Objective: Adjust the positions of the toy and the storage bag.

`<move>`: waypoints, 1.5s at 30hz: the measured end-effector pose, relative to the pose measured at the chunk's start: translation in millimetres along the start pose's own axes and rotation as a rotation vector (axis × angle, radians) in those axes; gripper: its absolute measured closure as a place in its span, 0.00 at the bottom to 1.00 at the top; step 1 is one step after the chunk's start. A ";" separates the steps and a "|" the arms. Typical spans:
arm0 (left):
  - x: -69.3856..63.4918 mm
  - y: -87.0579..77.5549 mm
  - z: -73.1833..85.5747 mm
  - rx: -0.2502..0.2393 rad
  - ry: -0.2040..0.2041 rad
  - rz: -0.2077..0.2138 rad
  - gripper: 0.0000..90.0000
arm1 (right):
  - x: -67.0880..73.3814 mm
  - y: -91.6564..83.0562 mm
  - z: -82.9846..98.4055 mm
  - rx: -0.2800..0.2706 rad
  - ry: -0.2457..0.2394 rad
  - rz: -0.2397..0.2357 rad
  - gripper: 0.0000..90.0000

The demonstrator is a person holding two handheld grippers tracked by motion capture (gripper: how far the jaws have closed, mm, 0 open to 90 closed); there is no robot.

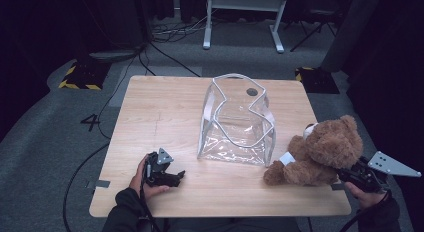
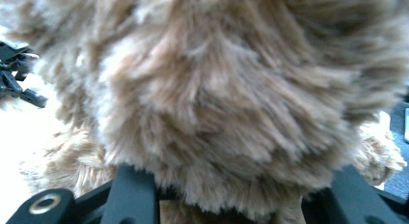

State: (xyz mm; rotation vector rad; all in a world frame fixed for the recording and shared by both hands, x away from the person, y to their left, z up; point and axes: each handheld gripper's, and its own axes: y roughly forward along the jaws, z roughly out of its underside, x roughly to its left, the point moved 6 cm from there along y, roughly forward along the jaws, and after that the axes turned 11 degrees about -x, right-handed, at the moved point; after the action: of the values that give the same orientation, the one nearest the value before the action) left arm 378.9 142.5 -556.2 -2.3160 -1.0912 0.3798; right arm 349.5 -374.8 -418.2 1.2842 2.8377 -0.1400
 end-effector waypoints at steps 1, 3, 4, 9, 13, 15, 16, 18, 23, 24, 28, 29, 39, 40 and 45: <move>0.0 0.0 0.0 0.000 0.000 0.000 0.14 | -0.3 -0.4 -0.5 -0.001 0.000 0.002 0.62; 0.0 0.0 0.0 0.000 0.000 0.000 0.14 | -1.0 -0.8 -1.8 -0.007 0.000 0.002 0.62; 0.0 0.0 0.0 0.000 0.000 0.000 0.14 | -1.2 -1.3 -2.9 -0.009 0.004 0.002 0.62; 0.3 0.1 -0.2 0.001 0.005 0.001 0.14 | -1.8 -1.4 -5.0 -0.012 0.007 0.001 0.62; 0.4 0.1 -0.2 0.001 0.005 0.002 0.14 | -2.3 -1.3 -6.0 -0.012 0.006 0.003 0.62; 0.3 0.2 -0.3 0.000 0.003 0.000 0.14 | -3.0 -1.5 -6.6 -0.012 0.005 0.007 0.62; 0.3 0.2 -0.3 0.001 0.004 0.000 0.14 | -3.2 -1.6 -7.0 -0.012 0.005 0.009 0.63; 0.3 0.2 -0.2 0.000 0.004 0.001 0.14 | -3.0 -1.5 -8.1 -0.014 0.004 0.008 0.63; 0.4 0.2 -0.2 0.000 0.004 0.001 0.14 | -1.9 -1.3 -11.7 -0.015 -0.003 0.007 0.63; 0.3 0.2 -0.3 0.000 0.004 0.001 0.14 | -1.9 -0.8 -12.4 -0.016 -0.007 0.005 0.63; 0.3 0.2 -0.2 0.000 0.004 0.001 0.14 | -2.2 1.8 -14.2 -0.019 -0.005 0.004 0.63; 0.3 0.2 -0.2 0.000 0.004 0.001 0.14 | -2.6 2.4 -14.1 -0.018 -0.007 0.005 0.63; 0.3 0.2 -0.2 0.000 0.005 0.001 0.14 | -3.5 4.6 -21.0 -0.034 -0.004 0.006 0.64; 0.3 0.2 -0.2 0.000 0.004 0.002 0.14 | -3.5 4.9 -21.8 -0.033 -0.007 0.007 0.64; 0.4 0.2 -0.2 0.001 0.005 0.001 0.14 | -3.7 7.3 -27.6 -0.040 -0.009 0.007 0.64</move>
State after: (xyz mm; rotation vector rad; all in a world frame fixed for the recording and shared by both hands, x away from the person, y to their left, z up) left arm 379.3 142.6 -556.1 -2.3162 -1.0868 0.3746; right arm 357.8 -370.2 -391.0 1.2830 2.8129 -0.0874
